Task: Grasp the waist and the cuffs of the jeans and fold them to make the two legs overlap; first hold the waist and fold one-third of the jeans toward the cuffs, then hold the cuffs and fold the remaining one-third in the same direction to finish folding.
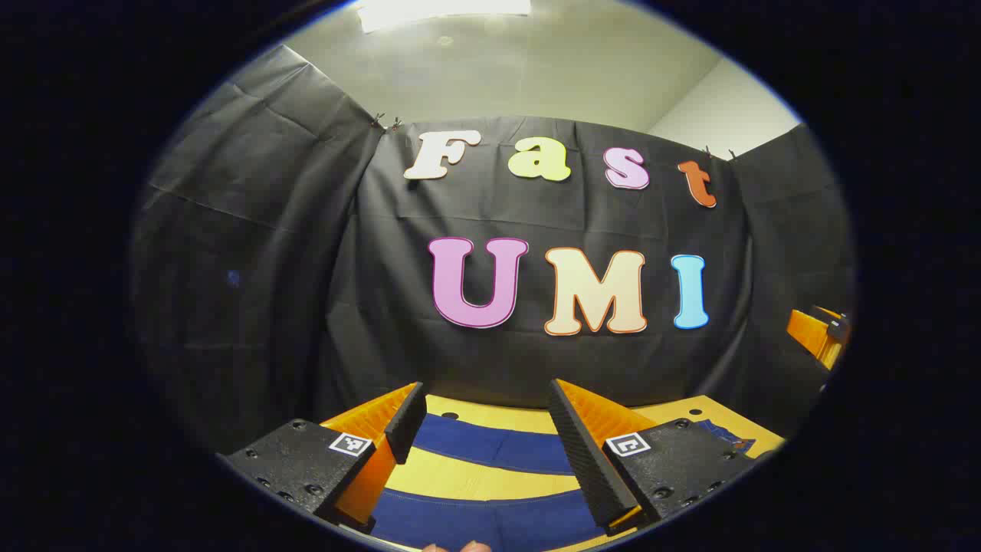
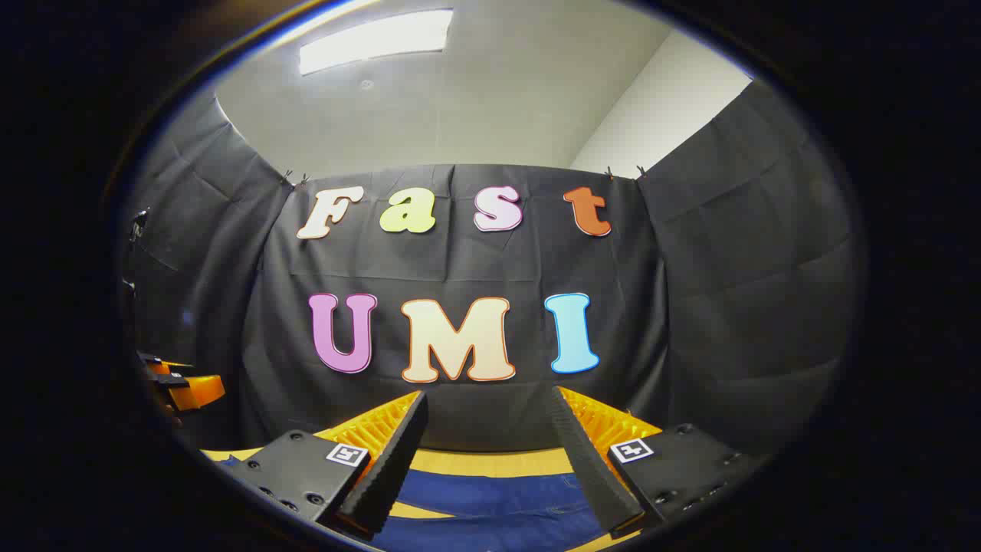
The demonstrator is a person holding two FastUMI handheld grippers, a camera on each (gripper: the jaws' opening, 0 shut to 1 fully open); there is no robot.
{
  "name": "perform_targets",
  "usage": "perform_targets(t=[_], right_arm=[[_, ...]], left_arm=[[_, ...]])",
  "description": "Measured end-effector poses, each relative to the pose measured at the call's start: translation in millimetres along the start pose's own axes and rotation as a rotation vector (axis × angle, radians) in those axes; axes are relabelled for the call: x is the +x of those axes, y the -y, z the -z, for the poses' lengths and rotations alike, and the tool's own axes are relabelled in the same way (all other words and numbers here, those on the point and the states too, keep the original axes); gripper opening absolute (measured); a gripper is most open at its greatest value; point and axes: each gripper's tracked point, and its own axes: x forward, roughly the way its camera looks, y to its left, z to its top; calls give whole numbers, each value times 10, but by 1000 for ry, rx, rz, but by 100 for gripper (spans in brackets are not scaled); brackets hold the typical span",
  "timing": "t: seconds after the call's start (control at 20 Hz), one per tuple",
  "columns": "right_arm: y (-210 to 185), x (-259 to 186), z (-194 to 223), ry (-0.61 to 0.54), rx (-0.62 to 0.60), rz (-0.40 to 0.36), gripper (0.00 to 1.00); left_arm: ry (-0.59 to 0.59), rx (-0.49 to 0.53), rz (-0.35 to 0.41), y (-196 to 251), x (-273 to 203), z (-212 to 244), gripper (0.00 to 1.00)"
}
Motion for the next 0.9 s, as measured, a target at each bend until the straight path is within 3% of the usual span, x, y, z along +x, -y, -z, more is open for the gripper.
perform_targets(t=[0.9], right_arm=[[21, -44, -5, -11, -3, -34, 99]], left_arm=[[-55, 62, -9, 11, -80, 195, 95]])
